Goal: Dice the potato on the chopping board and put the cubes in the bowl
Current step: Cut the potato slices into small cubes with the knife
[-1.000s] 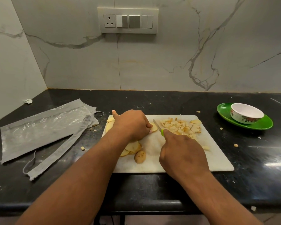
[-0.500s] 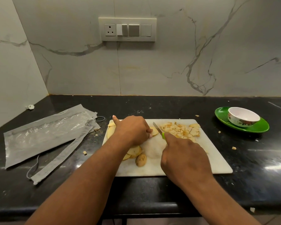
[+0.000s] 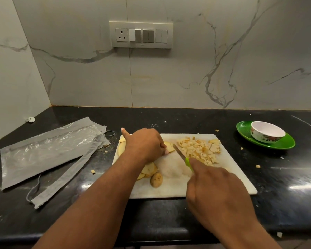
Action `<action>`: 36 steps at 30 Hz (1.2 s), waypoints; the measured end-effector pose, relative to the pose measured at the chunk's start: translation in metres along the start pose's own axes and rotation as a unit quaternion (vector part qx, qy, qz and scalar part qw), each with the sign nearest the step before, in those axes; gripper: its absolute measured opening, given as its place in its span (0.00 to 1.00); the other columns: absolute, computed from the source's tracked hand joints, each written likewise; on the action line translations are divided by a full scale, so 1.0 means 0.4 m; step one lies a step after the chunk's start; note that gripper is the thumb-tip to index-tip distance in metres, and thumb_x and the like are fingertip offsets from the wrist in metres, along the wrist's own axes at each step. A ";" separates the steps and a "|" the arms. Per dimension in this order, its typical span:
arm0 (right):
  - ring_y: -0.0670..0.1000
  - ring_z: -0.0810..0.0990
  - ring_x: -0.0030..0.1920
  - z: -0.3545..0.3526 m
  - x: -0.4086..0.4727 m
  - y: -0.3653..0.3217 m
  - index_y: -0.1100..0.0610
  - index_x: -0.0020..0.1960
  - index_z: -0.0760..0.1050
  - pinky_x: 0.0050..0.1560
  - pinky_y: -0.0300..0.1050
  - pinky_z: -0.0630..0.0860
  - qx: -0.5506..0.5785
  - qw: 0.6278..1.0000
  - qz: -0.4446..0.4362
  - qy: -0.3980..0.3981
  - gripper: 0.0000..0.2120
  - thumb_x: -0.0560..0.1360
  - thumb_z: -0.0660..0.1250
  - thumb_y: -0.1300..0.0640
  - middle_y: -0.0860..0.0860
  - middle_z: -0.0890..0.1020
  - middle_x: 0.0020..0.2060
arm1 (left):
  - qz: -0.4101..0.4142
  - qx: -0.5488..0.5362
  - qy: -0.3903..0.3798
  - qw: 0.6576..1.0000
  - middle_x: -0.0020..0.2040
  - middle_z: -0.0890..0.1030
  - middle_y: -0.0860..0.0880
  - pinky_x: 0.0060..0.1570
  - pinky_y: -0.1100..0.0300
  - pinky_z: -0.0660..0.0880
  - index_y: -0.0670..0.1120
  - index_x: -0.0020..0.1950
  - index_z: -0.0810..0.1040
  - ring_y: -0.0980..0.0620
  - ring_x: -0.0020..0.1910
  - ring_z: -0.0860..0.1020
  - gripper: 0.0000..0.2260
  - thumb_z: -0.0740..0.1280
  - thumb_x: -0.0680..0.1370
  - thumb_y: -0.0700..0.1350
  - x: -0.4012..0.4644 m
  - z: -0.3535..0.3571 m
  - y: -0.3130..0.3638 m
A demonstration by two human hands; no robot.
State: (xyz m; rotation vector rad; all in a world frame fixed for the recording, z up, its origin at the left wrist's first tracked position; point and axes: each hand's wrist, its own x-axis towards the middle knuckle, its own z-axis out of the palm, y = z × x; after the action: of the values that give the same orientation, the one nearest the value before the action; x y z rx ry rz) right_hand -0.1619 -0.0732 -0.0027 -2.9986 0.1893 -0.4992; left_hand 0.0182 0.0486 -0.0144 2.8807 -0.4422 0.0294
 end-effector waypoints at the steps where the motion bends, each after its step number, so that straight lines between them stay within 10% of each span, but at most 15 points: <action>1: 0.50 0.77 0.47 0.008 0.021 -0.005 0.45 0.76 0.61 0.45 0.45 0.69 0.004 1.000 0.003 0.015 0.24 0.80 0.52 0.51 0.47 0.81 0.55 | -0.001 0.004 -0.001 1.000 0.57 0.84 0.59 0.72 0.22 0.40 0.60 0.56 0.86 0.51 0.64 0.78 0.12 0.70 0.78 0.63 -0.002 -0.001 0.002; 14: 0.51 0.77 0.55 0.017 -0.017 -0.009 0.42 0.79 0.52 0.54 0.48 0.73 0.026 0.995 0.039 -0.084 0.26 0.81 0.50 0.48 0.47 0.78 0.60 | -0.002 -0.001 -0.019 1.000 0.55 0.84 0.60 0.70 0.19 0.40 0.60 0.56 0.86 0.52 0.65 0.77 0.13 0.70 0.78 0.64 0.007 0.004 -0.003; 22: 0.51 0.75 0.45 0.052 0.092 -0.039 0.48 0.76 0.64 0.40 0.45 0.68 0.012 1.000 0.025 -0.006 0.24 0.80 0.54 0.53 0.50 0.81 0.55 | 0.000 -0.011 -0.028 1.000 0.58 0.84 0.60 0.68 0.18 0.37 0.61 0.57 0.86 0.51 0.67 0.76 0.09 0.69 0.81 0.58 -0.005 -0.003 -0.003; 36: 0.48 0.78 0.51 -0.003 -0.009 -0.009 0.43 0.76 0.60 0.49 0.46 0.71 0.015 1.000 0.014 0.004 0.23 0.81 0.52 0.48 0.46 0.81 0.56 | -0.006 -0.010 -0.005 1.000 0.56 0.84 0.59 0.69 0.18 0.37 0.60 0.54 0.87 0.51 0.66 0.76 0.09 0.71 0.78 0.61 -0.003 -0.005 -0.007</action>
State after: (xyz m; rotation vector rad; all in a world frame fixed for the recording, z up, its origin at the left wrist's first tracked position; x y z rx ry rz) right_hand -0.1655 -0.0693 -0.0023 -2.9606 0.2218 -0.5063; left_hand 0.0180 0.0520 -0.0132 2.8649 -0.4237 0.0075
